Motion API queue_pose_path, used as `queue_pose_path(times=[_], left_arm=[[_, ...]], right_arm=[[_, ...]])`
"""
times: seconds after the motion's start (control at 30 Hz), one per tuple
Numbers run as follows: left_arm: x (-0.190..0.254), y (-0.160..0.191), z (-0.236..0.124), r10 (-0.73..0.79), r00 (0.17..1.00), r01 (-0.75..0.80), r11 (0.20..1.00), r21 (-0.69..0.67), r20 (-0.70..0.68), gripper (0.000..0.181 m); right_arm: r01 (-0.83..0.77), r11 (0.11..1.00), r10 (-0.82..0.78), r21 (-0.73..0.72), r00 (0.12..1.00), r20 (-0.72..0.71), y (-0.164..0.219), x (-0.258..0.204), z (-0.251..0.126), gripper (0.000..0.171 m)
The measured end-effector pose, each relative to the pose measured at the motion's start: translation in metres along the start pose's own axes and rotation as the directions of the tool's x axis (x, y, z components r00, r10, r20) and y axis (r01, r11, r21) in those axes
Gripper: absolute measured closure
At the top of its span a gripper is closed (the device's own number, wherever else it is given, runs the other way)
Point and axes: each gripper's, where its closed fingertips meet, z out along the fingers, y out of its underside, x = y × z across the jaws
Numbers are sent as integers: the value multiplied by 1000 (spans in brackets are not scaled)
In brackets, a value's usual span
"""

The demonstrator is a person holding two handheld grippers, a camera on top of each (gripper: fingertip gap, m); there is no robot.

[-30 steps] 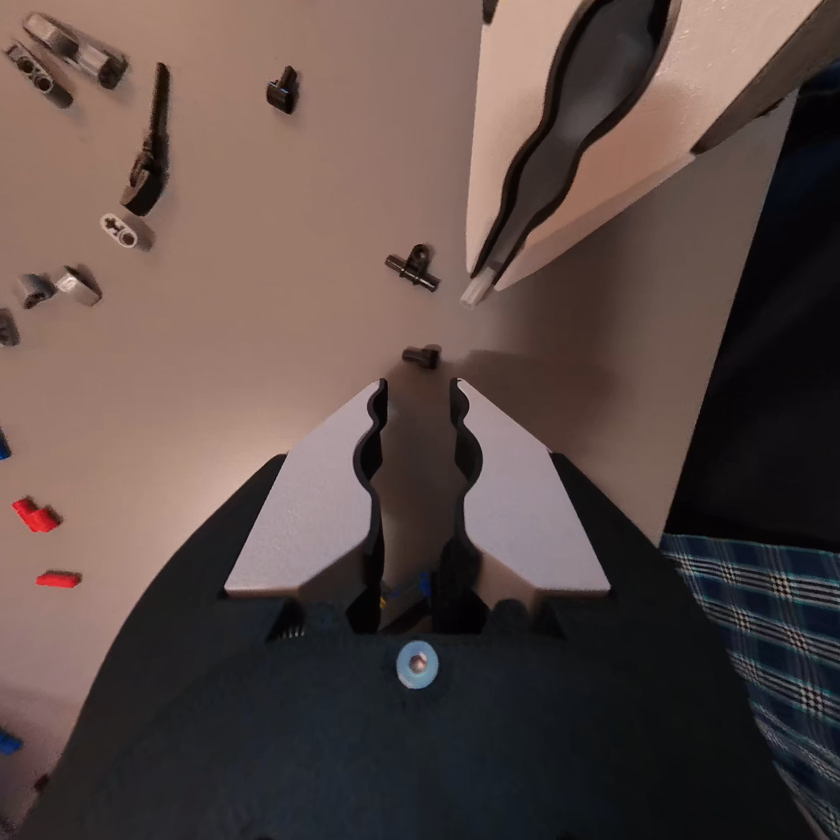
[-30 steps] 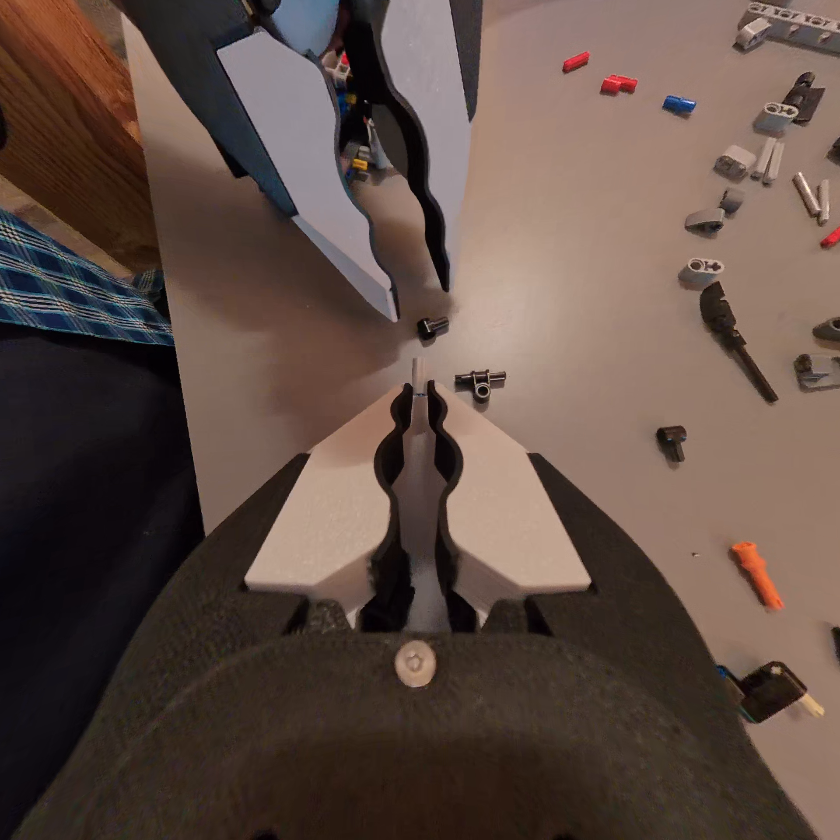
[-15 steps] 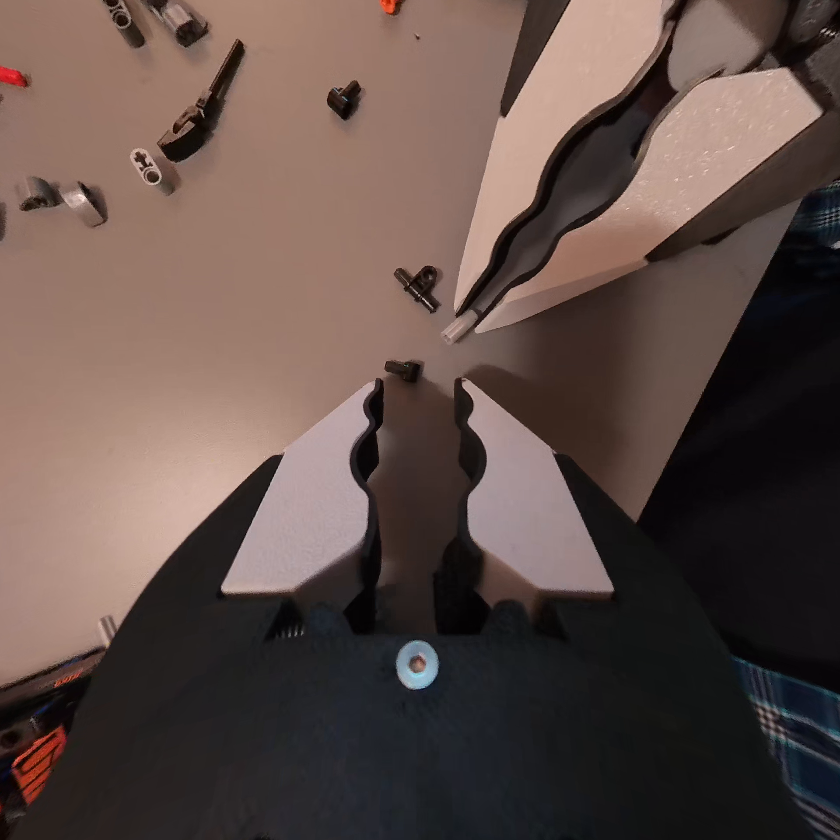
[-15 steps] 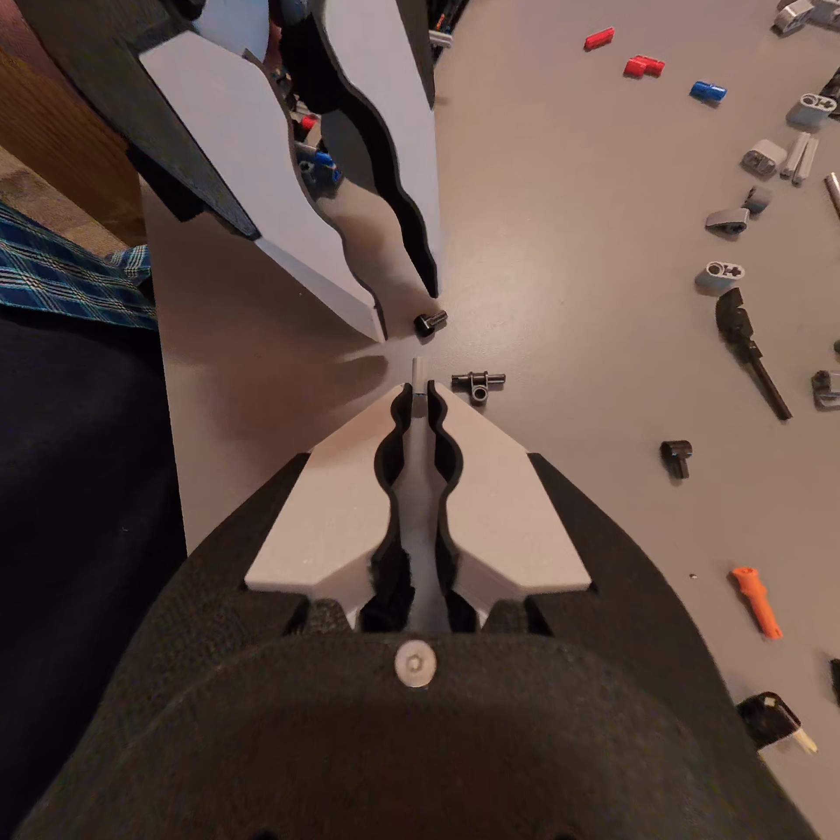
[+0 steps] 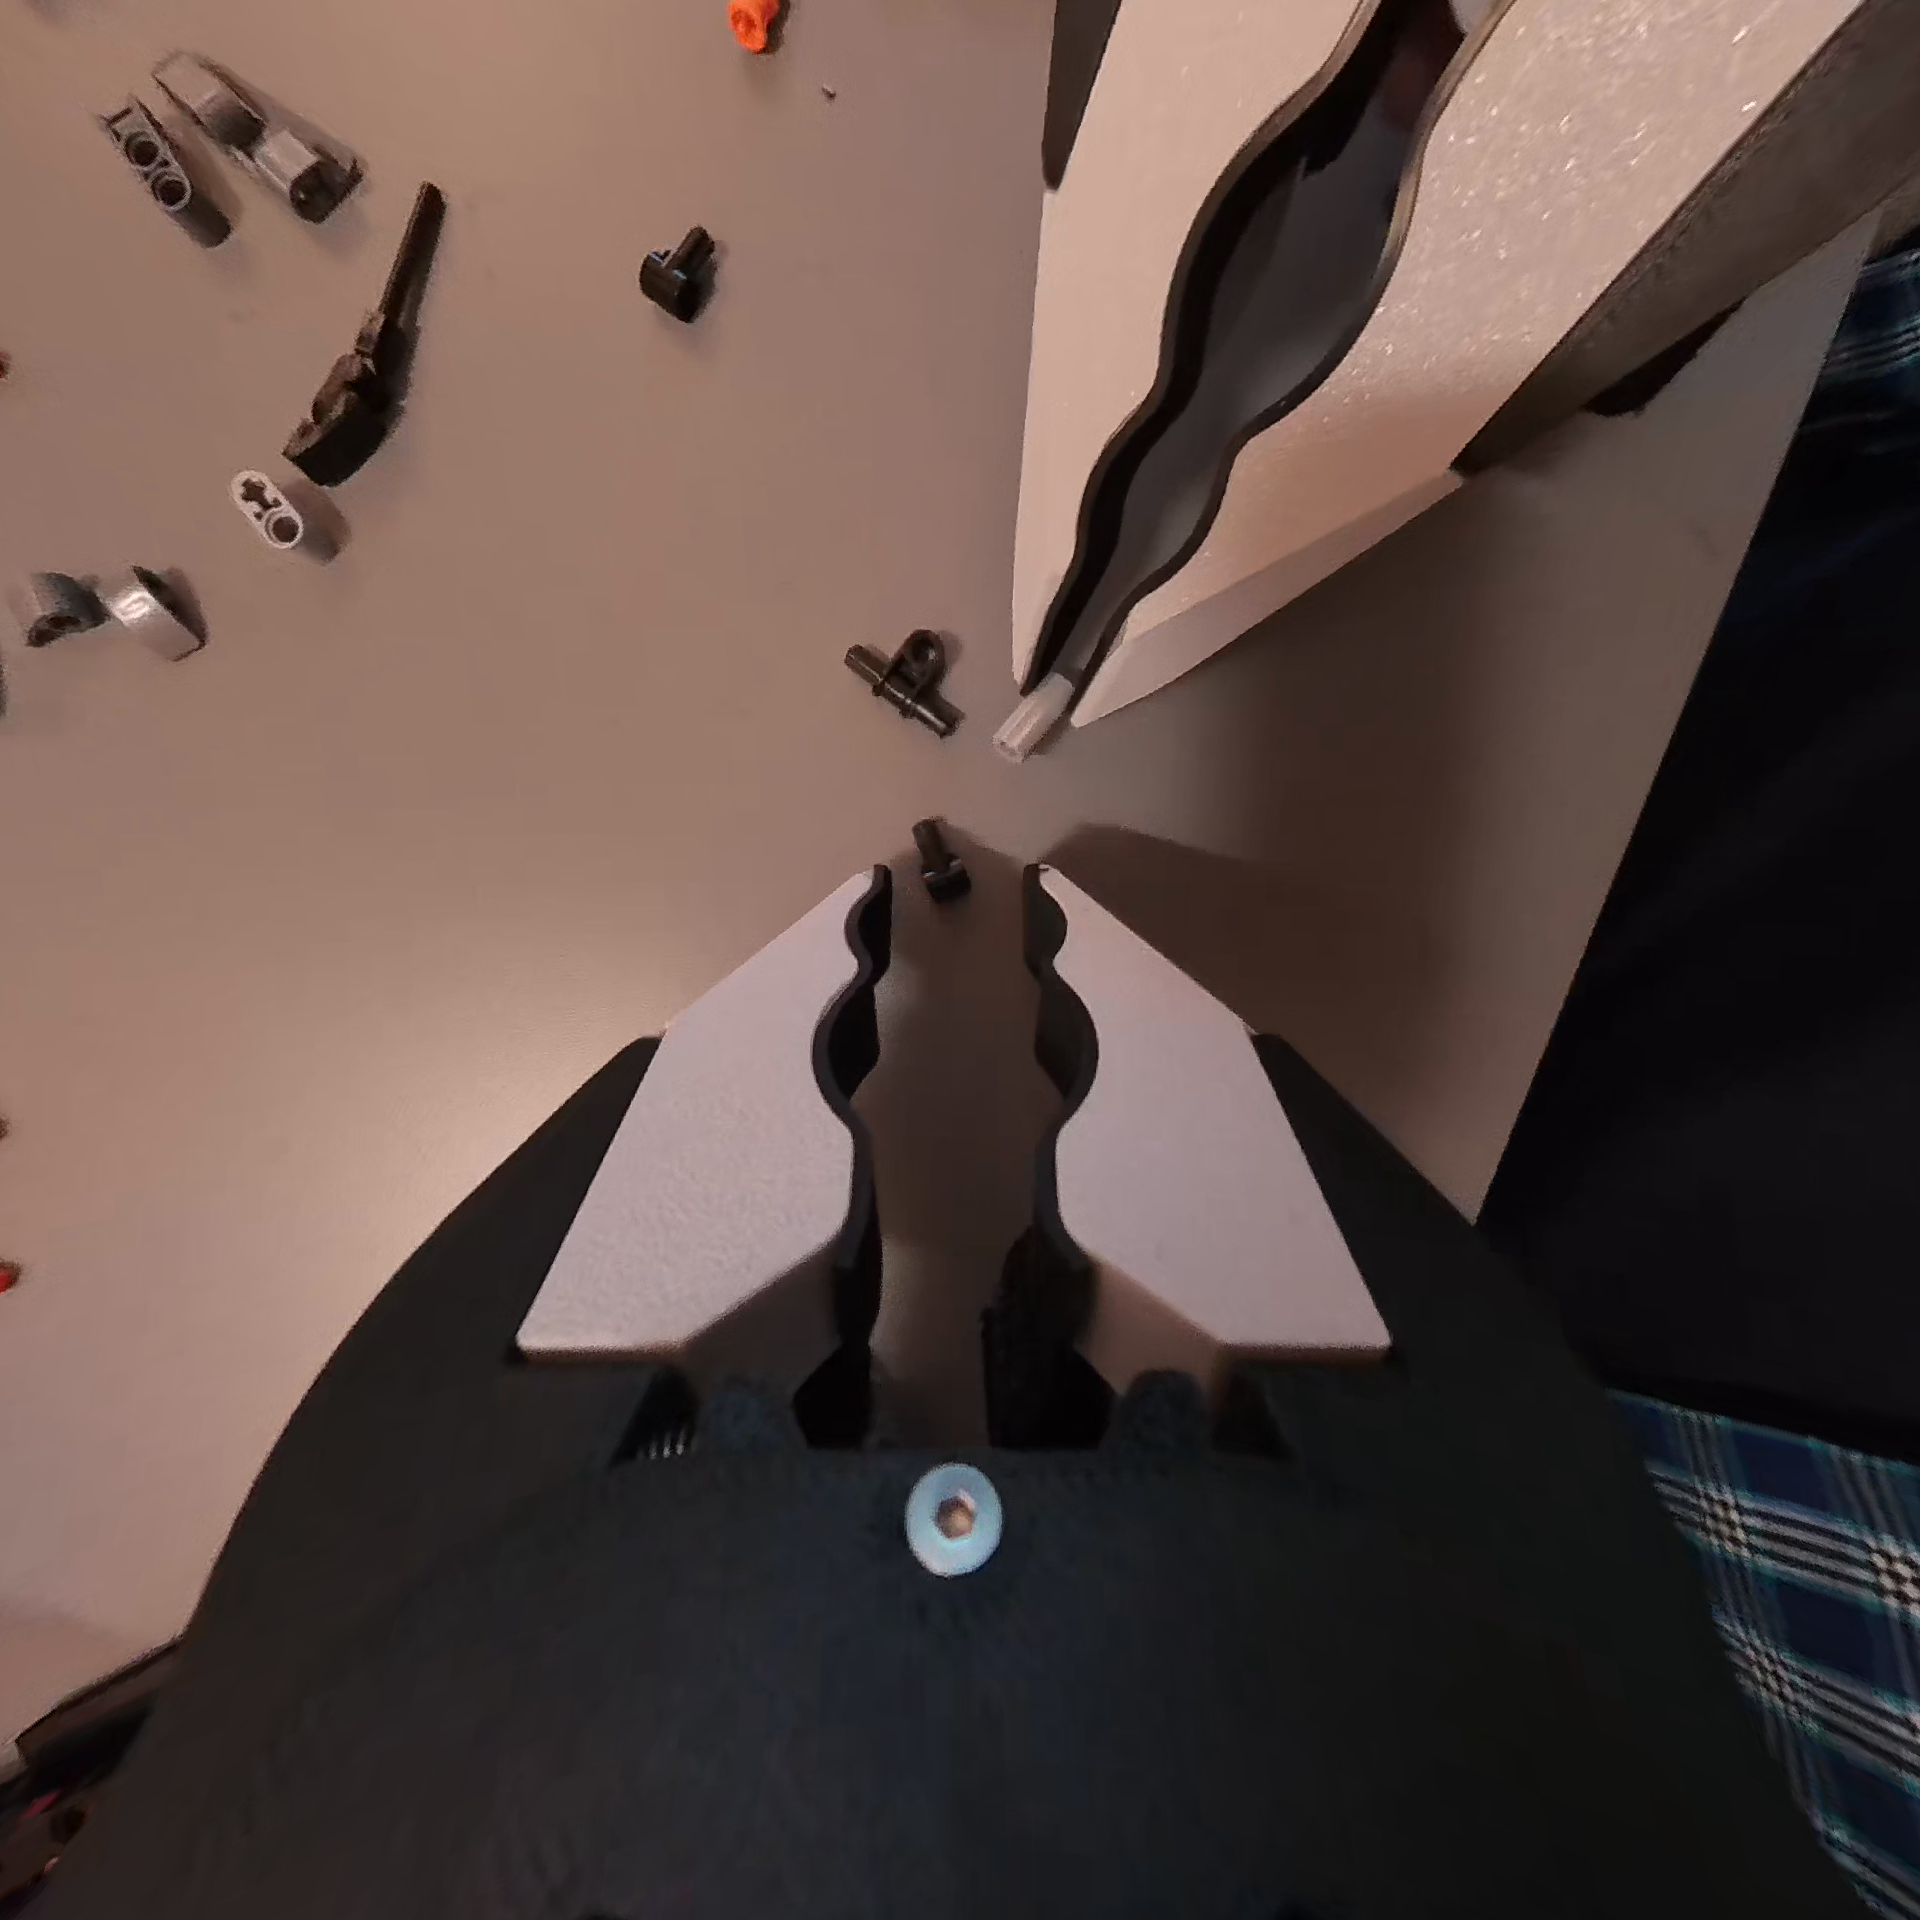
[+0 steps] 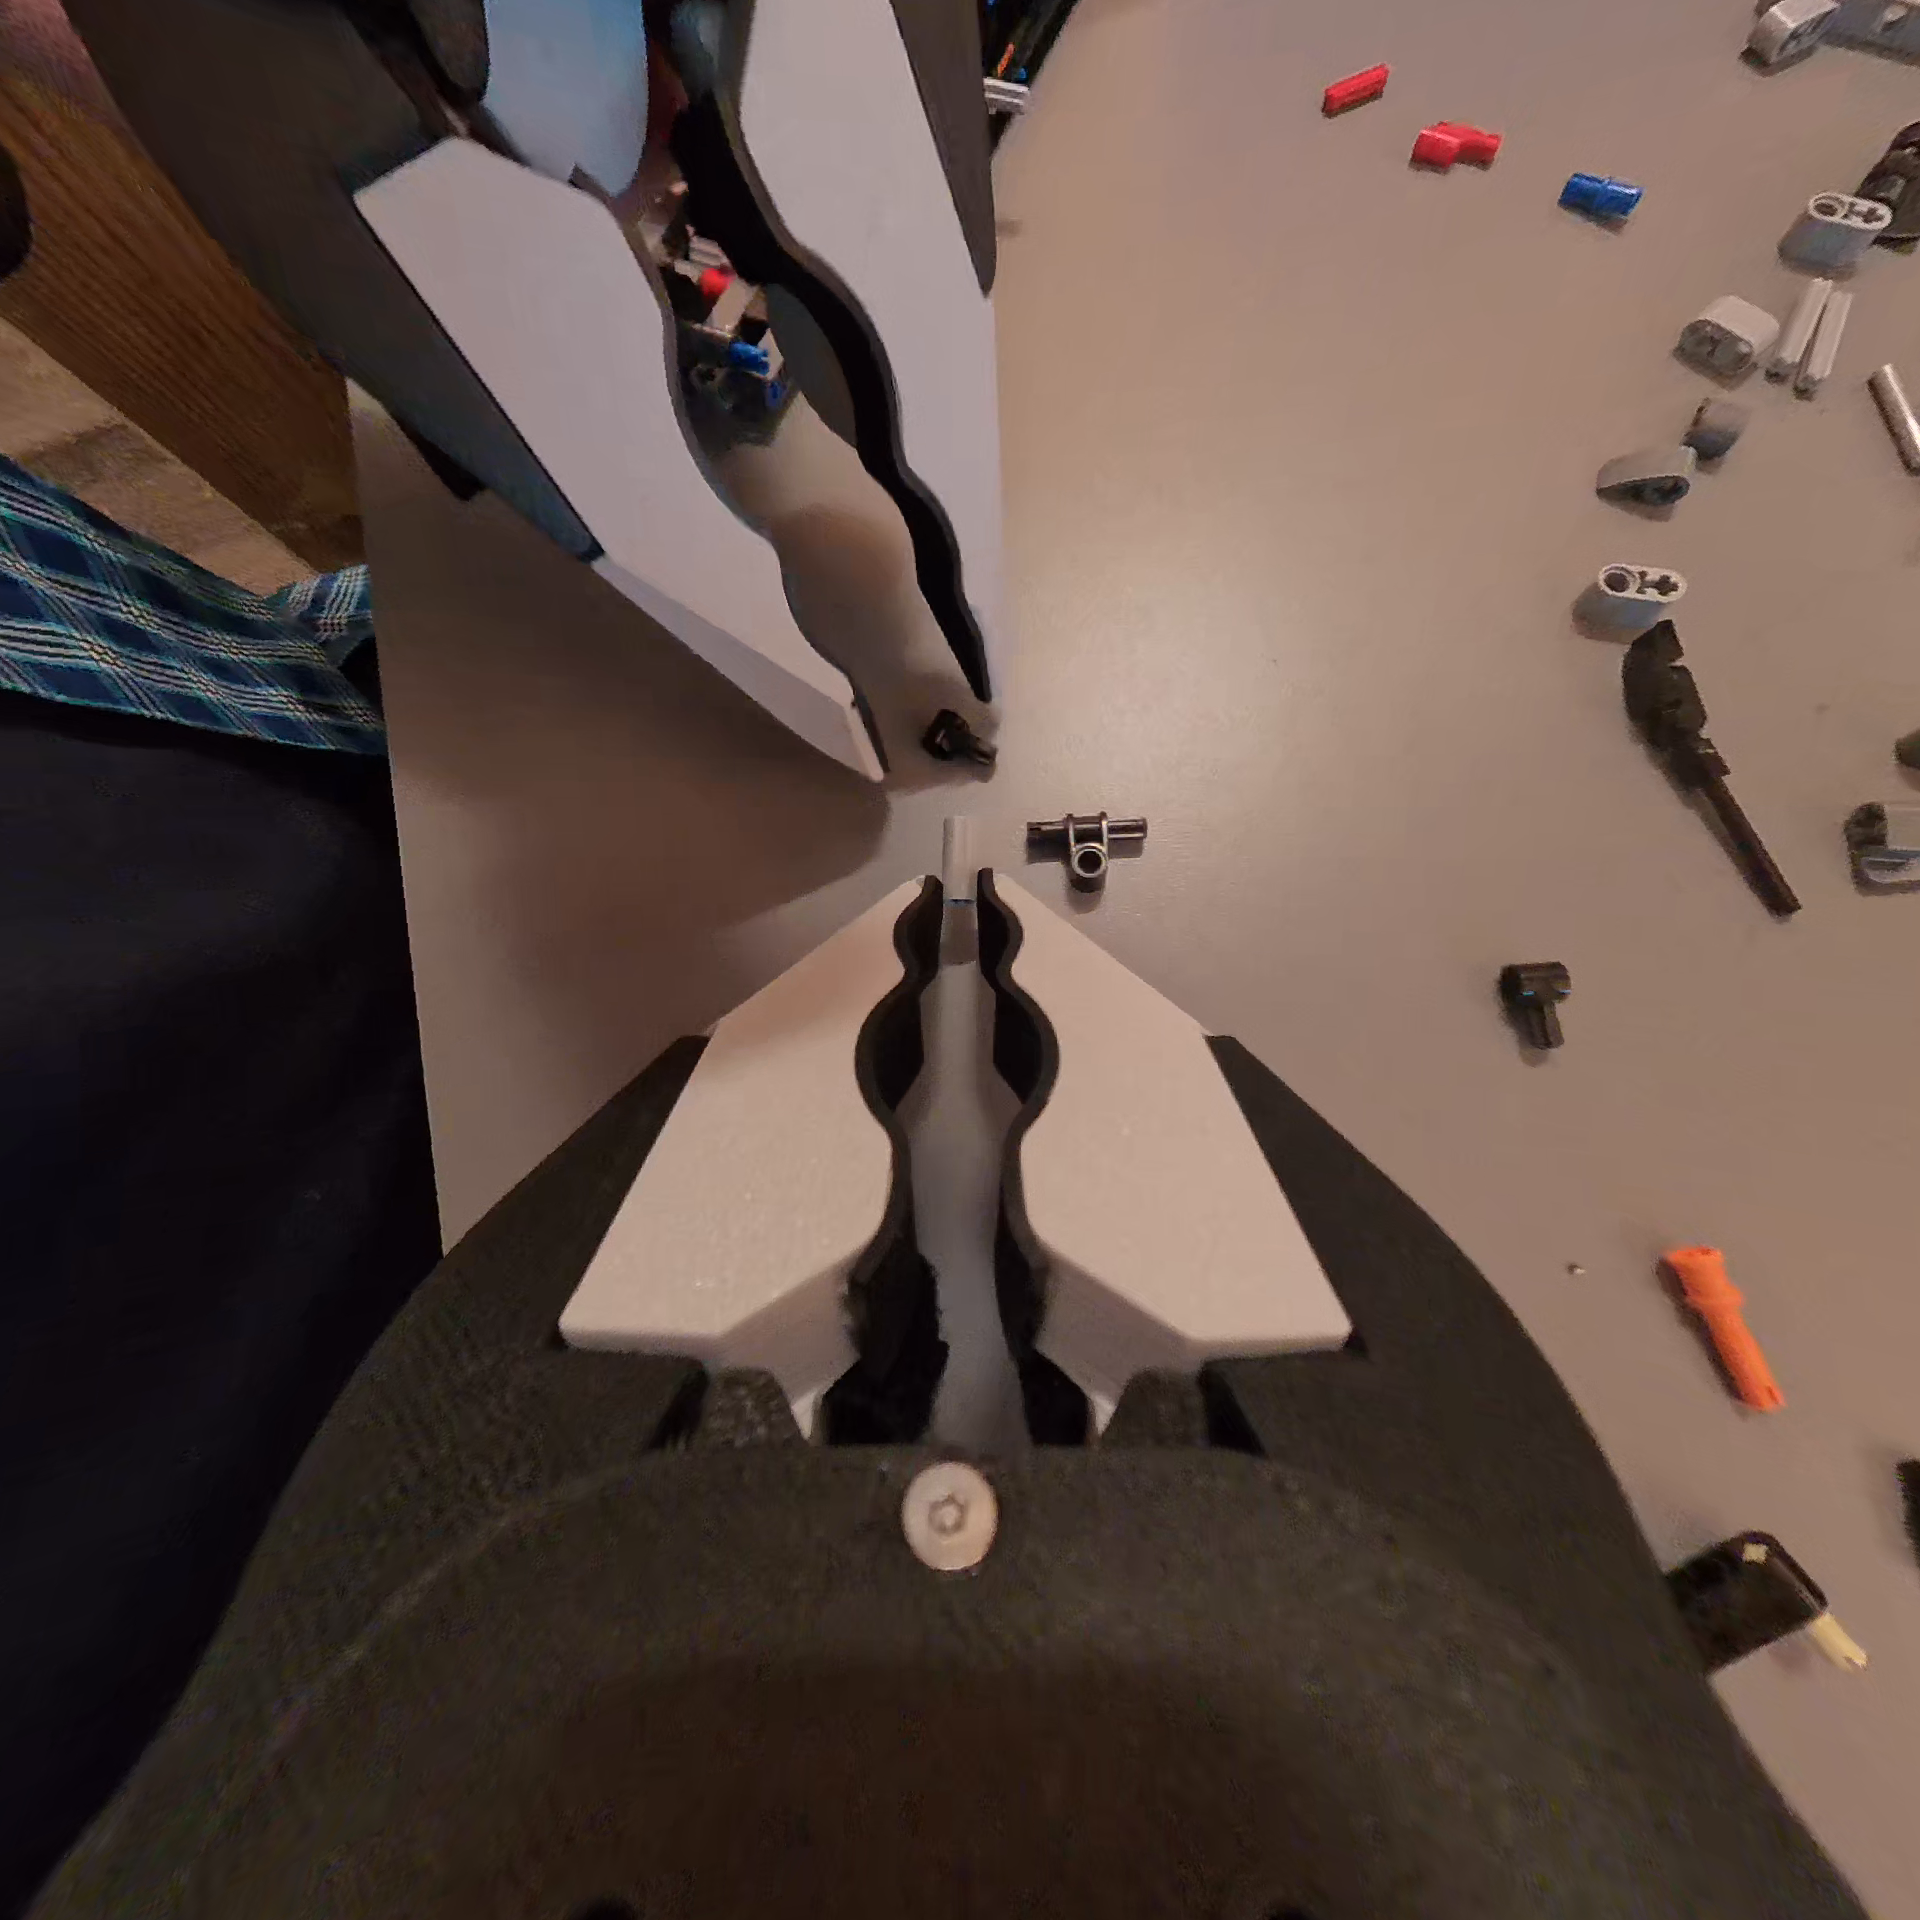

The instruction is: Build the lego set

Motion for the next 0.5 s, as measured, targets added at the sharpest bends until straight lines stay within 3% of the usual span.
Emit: queue_pose_path(times=[0.3,0.5], left_arm=[[-2,2,3,-67,998,67,998,-3,17,162],[-3,3,3,-97,995,96,995,11,31,174]], right_arm=[[19,1000,-19,-14,1000,1,-1,2,2,166],[21,1000,-21,-14,1000,-2,-1,2,3,166]])
